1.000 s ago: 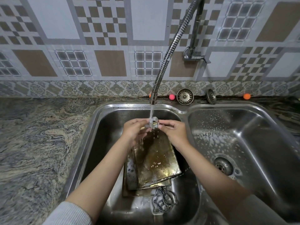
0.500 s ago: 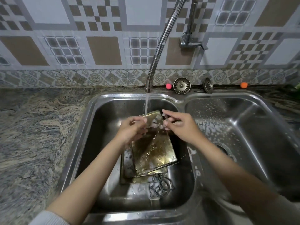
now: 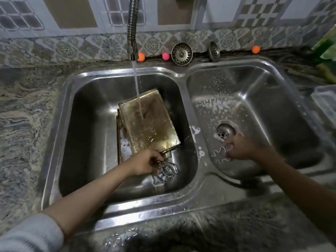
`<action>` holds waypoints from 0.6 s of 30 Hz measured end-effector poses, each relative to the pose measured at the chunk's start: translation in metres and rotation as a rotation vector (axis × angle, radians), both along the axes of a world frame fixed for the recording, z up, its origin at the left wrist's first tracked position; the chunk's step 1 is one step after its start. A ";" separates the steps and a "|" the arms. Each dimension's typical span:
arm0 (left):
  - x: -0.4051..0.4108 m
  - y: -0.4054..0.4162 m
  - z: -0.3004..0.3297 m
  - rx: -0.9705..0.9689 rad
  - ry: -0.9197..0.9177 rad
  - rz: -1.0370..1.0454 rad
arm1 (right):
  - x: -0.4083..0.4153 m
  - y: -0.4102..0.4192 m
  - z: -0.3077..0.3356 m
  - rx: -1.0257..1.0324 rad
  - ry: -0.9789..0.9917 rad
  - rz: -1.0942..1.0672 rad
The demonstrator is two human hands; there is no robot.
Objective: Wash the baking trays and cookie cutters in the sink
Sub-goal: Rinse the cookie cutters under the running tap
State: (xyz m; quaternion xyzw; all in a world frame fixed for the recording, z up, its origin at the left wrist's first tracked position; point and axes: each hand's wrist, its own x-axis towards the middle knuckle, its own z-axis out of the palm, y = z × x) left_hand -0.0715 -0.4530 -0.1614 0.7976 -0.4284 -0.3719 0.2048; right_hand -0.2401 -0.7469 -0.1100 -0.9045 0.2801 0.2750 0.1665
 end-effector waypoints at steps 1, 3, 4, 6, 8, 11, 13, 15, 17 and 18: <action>-0.001 0.000 -0.003 0.007 -0.039 -0.048 | 0.000 0.001 -0.010 0.068 0.072 -0.019; -0.004 0.000 -0.011 0.010 -0.120 -0.116 | 0.002 0.002 -0.027 0.194 0.142 -0.100; -0.007 -0.001 -0.014 0.009 -0.135 -0.129 | 0.002 0.002 -0.034 0.211 0.173 -0.116; -0.011 -0.002 -0.018 -0.011 -0.128 -0.117 | 0.002 0.000 -0.045 0.211 0.214 -0.123; -0.012 -0.003 -0.019 -0.044 -0.110 -0.096 | 0.005 -0.002 -0.049 0.214 0.233 -0.115; -0.008 -0.002 -0.018 -0.105 -0.067 -0.039 | 0.007 -0.008 -0.040 0.133 0.159 -0.056; -0.003 -0.001 -0.013 -0.152 -0.049 0.015 | 0.008 -0.010 -0.023 0.050 0.006 -0.055; 0.003 0.000 0.000 -0.204 -0.035 0.093 | 0.011 -0.007 0.000 0.061 -0.250 -0.141; 0.011 0.000 0.015 -0.255 -0.006 0.190 | 0.016 0.004 0.023 0.077 -0.530 -0.179; 0.016 0.001 0.023 -0.278 0.013 0.239 | 0.020 0.014 0.035 0.113 -0.639 -0.182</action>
